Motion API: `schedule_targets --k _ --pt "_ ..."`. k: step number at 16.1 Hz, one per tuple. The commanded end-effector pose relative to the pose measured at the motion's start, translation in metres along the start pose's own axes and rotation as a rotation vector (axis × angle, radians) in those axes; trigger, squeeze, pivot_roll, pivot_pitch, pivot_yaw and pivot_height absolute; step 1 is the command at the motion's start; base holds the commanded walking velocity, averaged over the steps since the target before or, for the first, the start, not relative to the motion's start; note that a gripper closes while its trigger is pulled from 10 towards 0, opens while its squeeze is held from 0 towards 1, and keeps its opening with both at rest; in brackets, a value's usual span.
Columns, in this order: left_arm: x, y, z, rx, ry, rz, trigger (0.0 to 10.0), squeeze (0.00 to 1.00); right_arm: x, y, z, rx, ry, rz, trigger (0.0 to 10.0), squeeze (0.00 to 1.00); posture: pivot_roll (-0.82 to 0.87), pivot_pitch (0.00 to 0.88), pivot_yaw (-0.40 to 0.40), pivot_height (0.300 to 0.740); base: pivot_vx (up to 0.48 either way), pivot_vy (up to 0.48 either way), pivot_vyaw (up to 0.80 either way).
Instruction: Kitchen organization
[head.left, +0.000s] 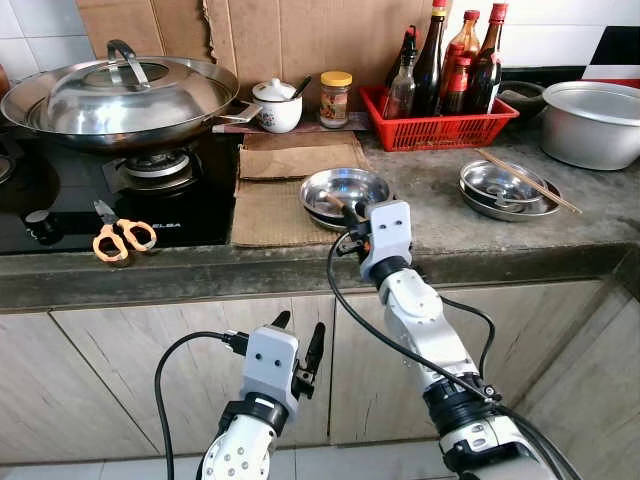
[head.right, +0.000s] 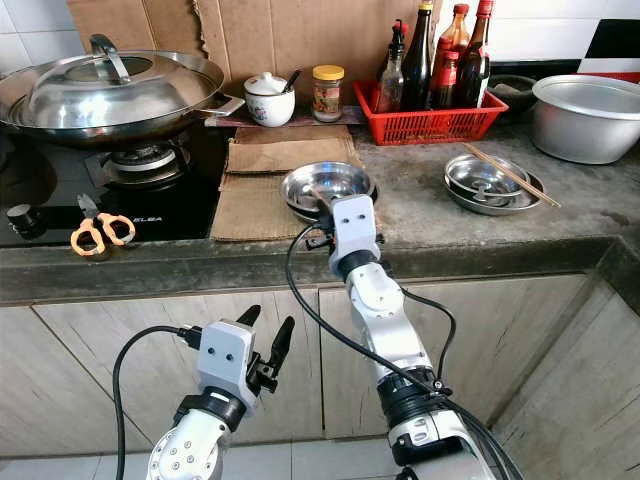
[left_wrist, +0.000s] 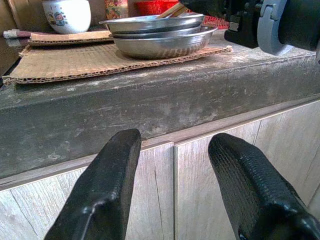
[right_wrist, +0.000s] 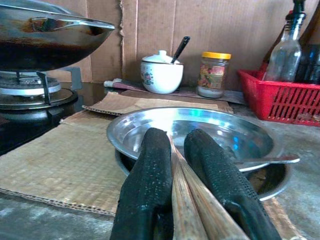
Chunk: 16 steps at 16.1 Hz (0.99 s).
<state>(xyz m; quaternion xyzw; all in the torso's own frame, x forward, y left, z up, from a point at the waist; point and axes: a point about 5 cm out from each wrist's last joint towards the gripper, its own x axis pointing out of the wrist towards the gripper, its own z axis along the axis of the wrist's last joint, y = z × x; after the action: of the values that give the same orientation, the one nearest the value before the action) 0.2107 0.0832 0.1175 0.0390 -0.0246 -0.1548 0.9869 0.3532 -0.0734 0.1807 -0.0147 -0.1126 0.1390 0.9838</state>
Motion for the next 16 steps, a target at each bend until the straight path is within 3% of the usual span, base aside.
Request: schedule_targets --k 1,6,8,14,16 --pt "0.0 -0.001 0.002 0.005 -0.014 0.002 10.0 0.0 0.004 -0.002 0.007 0.0 -0.03 -0.011 0.0 0.0 0.11 0.0 -0.057 0.74 0.0 0.0 0.0" --pt "0.001 -0.001 0.002 0.004 -0.013 0.002 10.0 0.0 0.005 -0.005 0.011 -0.001 -0.044 -0.017 0.0 0.0 0.12 0.0 -0.061 0.74 0.0 0.0 0.0" --pt "0.001 -0.001 0.001 0.0 -0.009 0.008 10.0 0.0 0.001 -0.01 0.022 0.094 -0.107 -0.023 0.0 0.0 0.12 0.0 -0.062 0.74 0.0 0.0 0.0" --pt "0.001 0.003 -0.001 -0.013 0.004 0.032 10.0 0.0 -0.025 -0.012 0.043 0.144 -0.221 -0.022 0.0 0.0 0.1 0.0 -0.048 0.74 0.0 0.0 0.0" --pt "0.002 0.005 -0.001 -0.01 0.004 0.037 10.0 0.0 -0.037 -0.014 0.046 0.119 -0.258 -0.028 0.0 0.0 0.1 0.0 -0.044 0.74 0.0 0.0 0.0"
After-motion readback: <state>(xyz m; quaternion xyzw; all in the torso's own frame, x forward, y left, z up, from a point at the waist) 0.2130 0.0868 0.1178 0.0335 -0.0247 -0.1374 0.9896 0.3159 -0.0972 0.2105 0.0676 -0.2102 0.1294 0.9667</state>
